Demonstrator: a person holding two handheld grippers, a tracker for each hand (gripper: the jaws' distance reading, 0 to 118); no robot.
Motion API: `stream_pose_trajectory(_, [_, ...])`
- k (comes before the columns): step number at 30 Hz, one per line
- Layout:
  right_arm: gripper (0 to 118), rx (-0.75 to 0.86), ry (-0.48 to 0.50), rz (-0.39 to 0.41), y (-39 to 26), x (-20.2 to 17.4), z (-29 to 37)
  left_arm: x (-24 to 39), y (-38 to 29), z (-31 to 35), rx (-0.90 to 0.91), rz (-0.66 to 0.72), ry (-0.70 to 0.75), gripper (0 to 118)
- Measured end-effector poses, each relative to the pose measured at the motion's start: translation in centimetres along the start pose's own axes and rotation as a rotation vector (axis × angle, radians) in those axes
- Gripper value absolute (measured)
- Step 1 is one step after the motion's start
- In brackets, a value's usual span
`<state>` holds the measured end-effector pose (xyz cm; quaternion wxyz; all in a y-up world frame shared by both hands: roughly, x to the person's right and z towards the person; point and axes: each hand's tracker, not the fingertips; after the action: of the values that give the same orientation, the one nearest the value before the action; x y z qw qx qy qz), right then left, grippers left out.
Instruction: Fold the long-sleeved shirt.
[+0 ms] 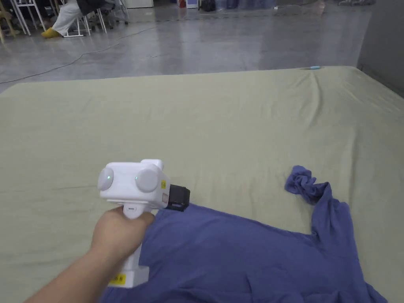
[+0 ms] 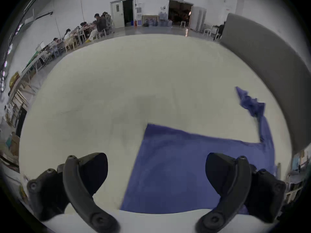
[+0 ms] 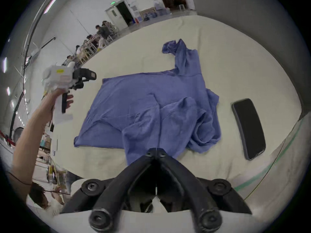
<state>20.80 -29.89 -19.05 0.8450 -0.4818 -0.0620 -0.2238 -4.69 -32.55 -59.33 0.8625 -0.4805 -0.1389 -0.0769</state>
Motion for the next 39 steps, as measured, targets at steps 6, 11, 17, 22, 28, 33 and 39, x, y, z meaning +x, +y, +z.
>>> stream_pose_trajectory(6, [0, -0.007, -0.059, -0.031, 1.2, 2.8, -0.5, -0.6, -0.2, -6.3, -0.076, -0.010, 0.054, 113])
stream_pose_trajectory(11, [0, -0.013, -0.114, -0.030, 3.3, 4.4, -1.6, 1.0, -1.4, -5.4, 0.054, -0.276, 0.035, 7])
stream_pose_trajectory(17, [0, 0.009, -0.102, -0.014, 9.8, 5.9, -3.6, 2.1, -1.5, -5.6, -0.016, -0.298, 0.066, 0])
stream_pose_trajectory(22, [99, -0.034, -0.029, -0.038, 18.2, 8.5, -8.9, -0.9, -0.6, -3.0, 0.021, -0.047, -0.055, 0])
stream_pose_trajectory(28, [112, -0.253, -0.152, -0.030, 21.5, 9.2, -16.5, -2.3, -0.5, 0.9, 0.036, 0.011, -0.135, 0])
stream_pose_trajectory(33, [52, -0.202, -0.284, 0.048, 20.0, 7.2, -16.6, -3.1, -0.3, 2.9, 0.042, 0.013, -0.147, 0])
stream_pose_trajectory(39, [5, -0.232, -0.257, 0.144, 18.8, 3.7, -14.9, -3.5, -1.6, 4.1, 0.057, 0.042, -0.165, 0])
